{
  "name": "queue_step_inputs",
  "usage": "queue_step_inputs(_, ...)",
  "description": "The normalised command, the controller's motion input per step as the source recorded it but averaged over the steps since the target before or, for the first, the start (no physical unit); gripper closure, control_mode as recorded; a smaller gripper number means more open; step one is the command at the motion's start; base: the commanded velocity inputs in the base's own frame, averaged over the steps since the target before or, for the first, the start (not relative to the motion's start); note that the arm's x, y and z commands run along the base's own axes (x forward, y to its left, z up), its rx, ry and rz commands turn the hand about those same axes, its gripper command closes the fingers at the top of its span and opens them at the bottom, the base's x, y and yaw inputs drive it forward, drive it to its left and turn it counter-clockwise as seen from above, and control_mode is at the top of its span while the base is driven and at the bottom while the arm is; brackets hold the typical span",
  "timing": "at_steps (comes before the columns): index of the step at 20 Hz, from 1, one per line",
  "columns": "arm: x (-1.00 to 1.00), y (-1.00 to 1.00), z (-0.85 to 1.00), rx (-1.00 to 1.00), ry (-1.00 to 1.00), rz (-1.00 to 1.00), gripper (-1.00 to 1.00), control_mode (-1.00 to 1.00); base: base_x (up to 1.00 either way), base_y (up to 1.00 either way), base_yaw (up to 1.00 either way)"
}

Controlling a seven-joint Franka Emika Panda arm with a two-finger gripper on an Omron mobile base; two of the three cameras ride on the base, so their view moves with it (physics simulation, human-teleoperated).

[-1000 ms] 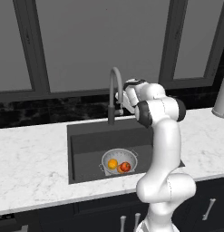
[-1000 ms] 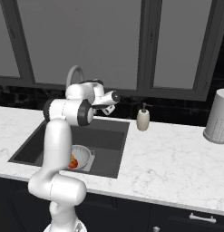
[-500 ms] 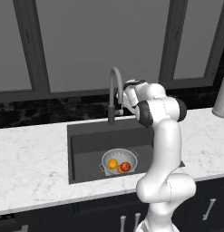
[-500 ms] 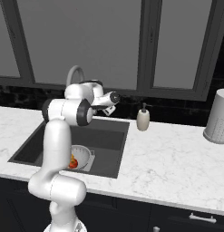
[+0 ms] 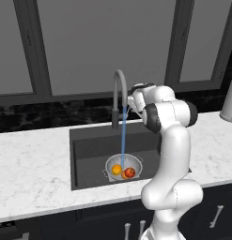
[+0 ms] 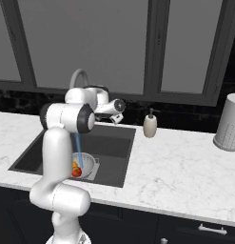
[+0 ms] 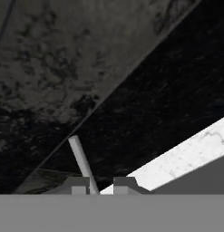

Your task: Put the colander in the sink, put the apple, orange, tangerine in the colander, and turn on the sink faucet and pour water over the colander.

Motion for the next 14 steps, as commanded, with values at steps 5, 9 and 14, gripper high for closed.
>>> queue_step_inputs(5, -0.42, -0.7, 0.0, 0.0, 0.0, -0.06, 1.0, -1.0, 0.0, 0.0, 0.0)
queue_step_inputs(9, -0.5, -0.54, 0.1, 0.05, -0.03, 0.0, 1.0, -1.0, 0.0, 0.0, 0.0)
queue_step_inputs(14, -0.94, -0.29, 0.42, 0.09, -0.12, 0.0, 1.0, -1.0, 0.0, 0.0, 0.0)
